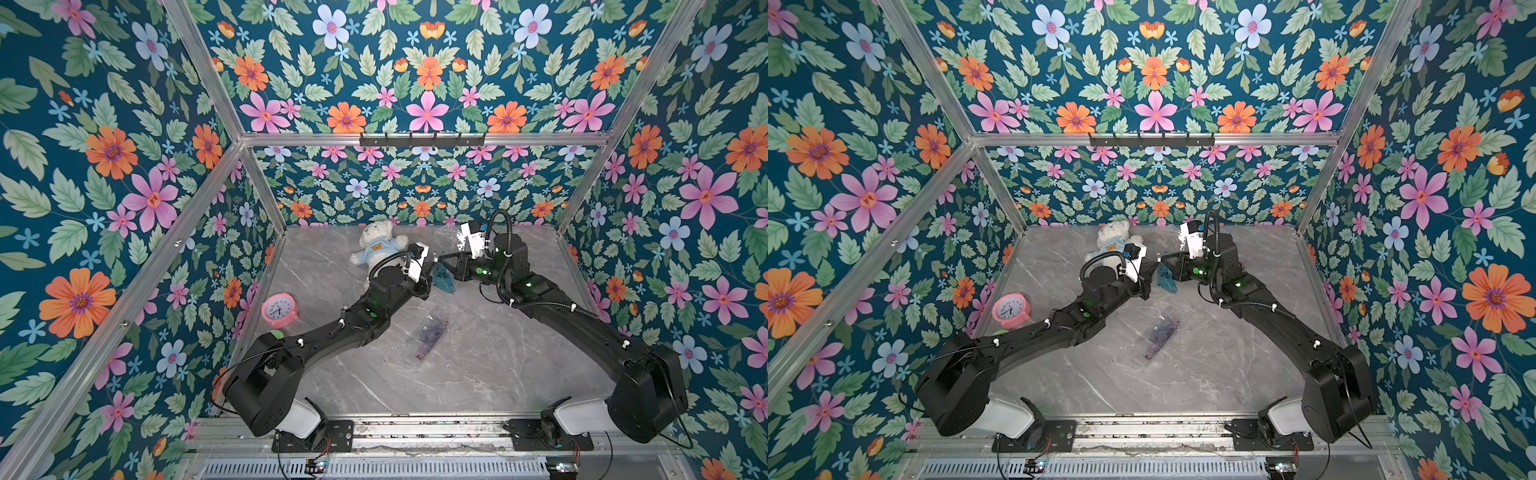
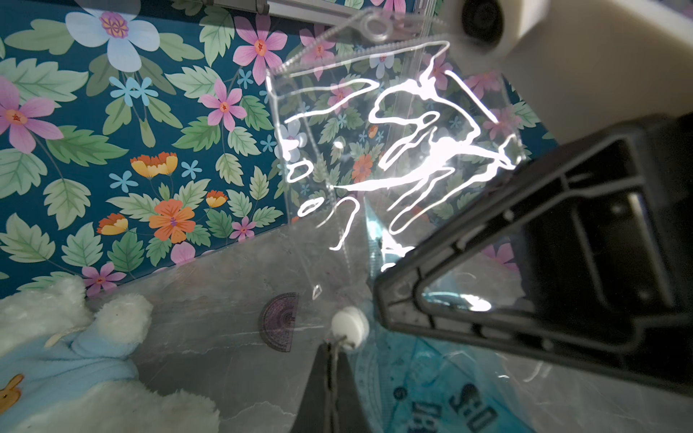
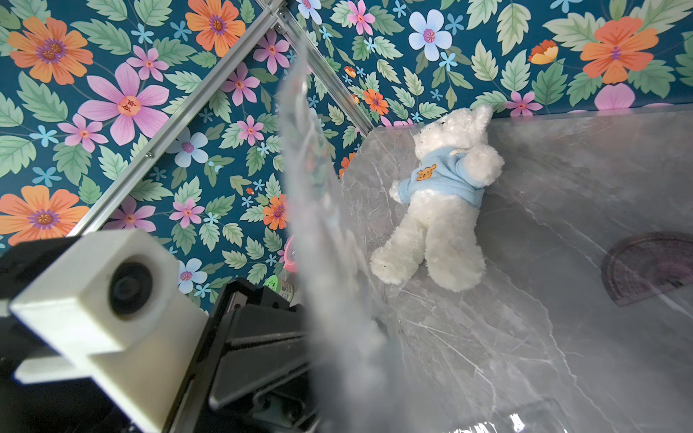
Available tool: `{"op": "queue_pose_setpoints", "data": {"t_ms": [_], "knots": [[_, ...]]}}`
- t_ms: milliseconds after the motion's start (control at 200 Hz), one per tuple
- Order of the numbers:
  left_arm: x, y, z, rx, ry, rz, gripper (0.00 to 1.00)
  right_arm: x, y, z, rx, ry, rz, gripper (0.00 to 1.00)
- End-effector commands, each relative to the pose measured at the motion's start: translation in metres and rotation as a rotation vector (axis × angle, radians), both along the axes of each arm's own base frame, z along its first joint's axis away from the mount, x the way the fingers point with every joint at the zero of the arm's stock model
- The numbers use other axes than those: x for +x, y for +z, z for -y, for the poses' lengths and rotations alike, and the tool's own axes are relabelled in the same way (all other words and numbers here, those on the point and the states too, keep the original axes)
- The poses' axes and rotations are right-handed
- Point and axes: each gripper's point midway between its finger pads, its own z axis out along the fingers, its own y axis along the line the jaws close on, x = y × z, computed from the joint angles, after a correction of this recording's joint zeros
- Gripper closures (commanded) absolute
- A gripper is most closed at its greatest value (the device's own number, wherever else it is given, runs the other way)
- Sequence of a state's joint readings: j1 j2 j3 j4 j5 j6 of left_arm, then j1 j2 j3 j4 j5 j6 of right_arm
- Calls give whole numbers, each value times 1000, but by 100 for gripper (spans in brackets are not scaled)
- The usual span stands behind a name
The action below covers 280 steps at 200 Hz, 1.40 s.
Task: Open the ruler set and take out the ruler
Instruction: Open the ruler set bag.
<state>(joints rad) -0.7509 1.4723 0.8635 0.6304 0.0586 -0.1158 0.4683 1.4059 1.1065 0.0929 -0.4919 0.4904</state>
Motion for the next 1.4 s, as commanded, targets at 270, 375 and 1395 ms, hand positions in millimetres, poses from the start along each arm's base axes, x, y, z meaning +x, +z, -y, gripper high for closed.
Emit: {"op": "queue_pose_setpoints", "data": {"t_ms": [270,375,1395], "knots": [[11,32,-40,-303,3,-9,100,-20,-14,-1,-4,57,-46,100],[11,34,-43,-339,-17,-21,100,-21,-13,0,-6,52,-41,100],[-28,19,2,11,-366,13,1,-36,31,17,72,121,95,100]]}}
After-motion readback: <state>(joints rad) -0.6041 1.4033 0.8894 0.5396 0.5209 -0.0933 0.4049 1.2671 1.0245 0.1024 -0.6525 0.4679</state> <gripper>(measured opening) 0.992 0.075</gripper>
